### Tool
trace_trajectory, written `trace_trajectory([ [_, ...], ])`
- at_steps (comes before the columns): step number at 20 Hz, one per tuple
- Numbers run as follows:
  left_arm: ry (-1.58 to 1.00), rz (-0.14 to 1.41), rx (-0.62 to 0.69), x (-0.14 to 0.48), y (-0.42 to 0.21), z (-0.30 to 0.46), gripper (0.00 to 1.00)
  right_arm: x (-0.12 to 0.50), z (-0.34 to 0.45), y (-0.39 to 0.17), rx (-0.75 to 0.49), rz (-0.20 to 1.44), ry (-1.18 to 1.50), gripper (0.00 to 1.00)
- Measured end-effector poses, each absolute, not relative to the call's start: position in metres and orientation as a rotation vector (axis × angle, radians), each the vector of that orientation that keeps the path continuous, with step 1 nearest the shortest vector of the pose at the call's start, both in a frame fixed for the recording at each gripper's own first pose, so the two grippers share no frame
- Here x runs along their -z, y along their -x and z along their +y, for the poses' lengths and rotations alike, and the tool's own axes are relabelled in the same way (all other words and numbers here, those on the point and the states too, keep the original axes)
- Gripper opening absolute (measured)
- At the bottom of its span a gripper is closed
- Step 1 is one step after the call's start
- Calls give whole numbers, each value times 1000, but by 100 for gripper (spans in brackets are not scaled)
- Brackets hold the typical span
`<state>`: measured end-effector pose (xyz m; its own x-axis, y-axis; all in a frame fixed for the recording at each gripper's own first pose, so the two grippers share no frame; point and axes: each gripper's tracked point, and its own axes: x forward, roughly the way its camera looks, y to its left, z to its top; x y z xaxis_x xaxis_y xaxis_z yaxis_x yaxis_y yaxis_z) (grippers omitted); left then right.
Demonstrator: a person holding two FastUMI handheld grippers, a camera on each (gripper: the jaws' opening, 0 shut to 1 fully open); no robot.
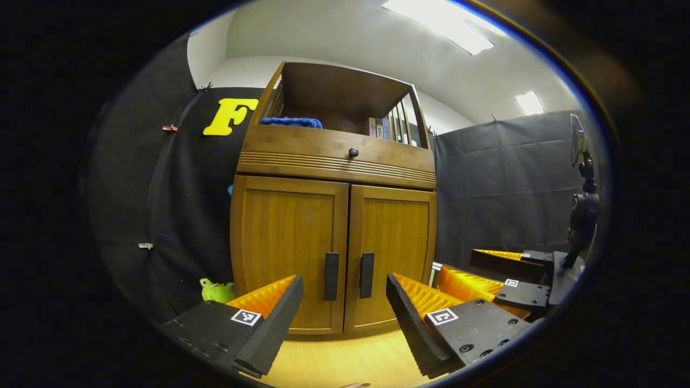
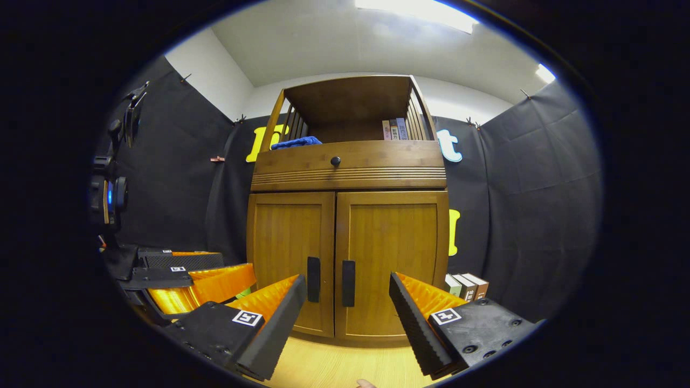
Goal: Open the right door of the double-door shoe cabinet with the right hand, and open the left door with the left hand.
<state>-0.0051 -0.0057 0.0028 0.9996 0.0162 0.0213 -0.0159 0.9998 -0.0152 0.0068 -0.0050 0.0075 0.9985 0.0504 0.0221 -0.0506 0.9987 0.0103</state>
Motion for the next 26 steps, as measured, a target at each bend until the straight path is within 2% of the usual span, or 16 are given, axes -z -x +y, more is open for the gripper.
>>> trace_trajectory([
  [11,13,-28,20,-6,9,-39,96,-1,-14,-14,-87,7,-35,97],
  [19,33,-20,7,-7,15,-33,95,14,-7,-20,-102,44,-28,98],
  [26,31,-26,49,-8,0,-44,95,5,-25,-27,-70,16,-33,97],
])
